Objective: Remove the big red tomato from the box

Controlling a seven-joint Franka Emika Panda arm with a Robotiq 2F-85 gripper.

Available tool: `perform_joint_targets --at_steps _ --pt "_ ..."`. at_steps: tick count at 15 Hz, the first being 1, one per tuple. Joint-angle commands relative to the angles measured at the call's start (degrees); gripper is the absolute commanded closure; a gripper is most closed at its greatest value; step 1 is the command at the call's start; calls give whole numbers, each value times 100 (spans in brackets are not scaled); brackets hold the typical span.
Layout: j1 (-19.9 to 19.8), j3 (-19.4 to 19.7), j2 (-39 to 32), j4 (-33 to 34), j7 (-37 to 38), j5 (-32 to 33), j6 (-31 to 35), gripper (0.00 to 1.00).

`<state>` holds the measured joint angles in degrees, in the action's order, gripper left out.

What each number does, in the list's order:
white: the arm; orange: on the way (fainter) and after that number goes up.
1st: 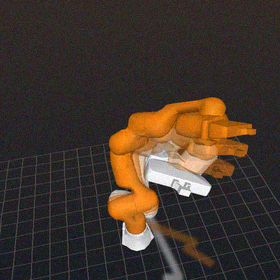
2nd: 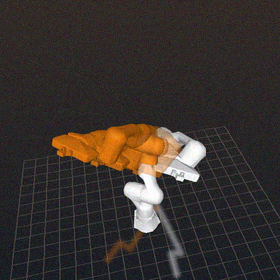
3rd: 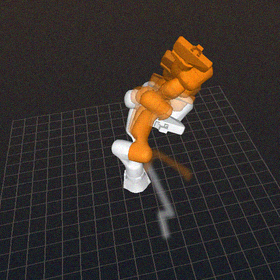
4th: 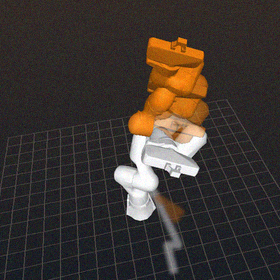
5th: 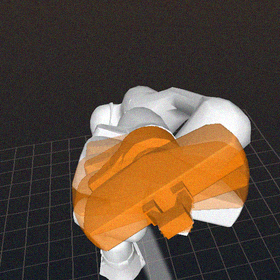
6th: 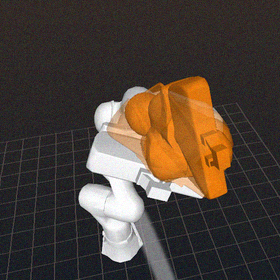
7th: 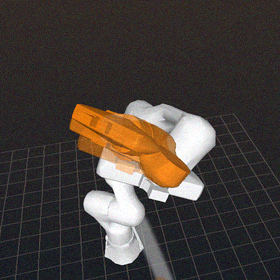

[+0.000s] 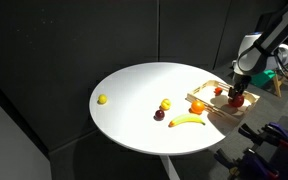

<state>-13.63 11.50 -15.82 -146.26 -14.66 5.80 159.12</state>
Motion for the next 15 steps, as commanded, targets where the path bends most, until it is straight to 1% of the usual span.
perform_joint_targets --at_steps 1,8,15 --pt "33 47 259 82 -5 188 -409 44" --pt "81 30 677 104 -15 275 -1028 44" --pt "116 -25 1292 46 -113 162 -1523 44"
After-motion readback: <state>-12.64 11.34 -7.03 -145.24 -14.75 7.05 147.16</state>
